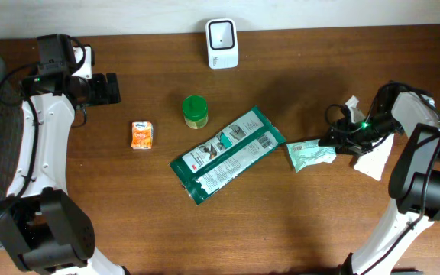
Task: Scan the item barcode
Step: 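Move the right gripper to the light green pack and grasp it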
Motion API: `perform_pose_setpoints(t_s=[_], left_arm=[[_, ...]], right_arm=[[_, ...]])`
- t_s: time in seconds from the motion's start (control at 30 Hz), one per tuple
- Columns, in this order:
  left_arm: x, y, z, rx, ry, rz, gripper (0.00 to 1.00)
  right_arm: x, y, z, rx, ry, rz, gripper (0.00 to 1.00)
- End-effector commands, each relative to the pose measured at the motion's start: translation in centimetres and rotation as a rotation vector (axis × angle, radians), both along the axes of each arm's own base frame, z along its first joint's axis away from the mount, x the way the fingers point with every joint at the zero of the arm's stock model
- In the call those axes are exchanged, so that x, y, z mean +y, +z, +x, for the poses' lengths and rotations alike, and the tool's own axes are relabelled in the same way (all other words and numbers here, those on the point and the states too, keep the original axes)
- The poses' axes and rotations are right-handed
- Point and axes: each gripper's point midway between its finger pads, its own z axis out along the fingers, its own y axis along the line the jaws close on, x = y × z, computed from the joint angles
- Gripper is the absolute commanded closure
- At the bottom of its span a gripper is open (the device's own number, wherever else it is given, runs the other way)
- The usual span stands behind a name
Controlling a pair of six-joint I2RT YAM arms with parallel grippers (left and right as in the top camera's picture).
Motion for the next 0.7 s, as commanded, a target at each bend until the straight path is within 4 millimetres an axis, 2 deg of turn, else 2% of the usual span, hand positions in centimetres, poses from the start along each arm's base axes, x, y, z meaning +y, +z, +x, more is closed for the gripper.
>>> perform_pose_setpoints(t_s=[0.0,0.23,0.37,0.43,0.6,0.67], left_arm=[[0.2,0.4,0.4,-0.013,-0.001,0.007,0.01],[0.2,0.4,0.4,-0.013,-0.001,0.007,0.01],[0.2,0.4,0.4,-0.013,-0.001,0.007,0.01],[0.2,0.4,0.4,-0.012,-0.001,0.007,0.01],[0.2,0.4,0.4,-0.013,-0.002,0.008,0.01],[0.2,0.4,0.4,-0.013,-0.001,0.007,0.01]], right_arm=[[1.0,-0.7,-0.7,0.008,0.023,0.051,0.42],[1.4,-2.7,-1.8,0.010,0.019,0.051,0.44],[1.6,-3.6,-2.1,0.010,0.017,0.040,0.53],[1.6,-3.7,-2.0,0.007,0.018,0.039,0.63],[1.6,-3.7,-1.8,-0.003,0.019,0.037,0.95],[1.6,-3.7,-1.8,-0.002,0.019,0.038,0.96]])
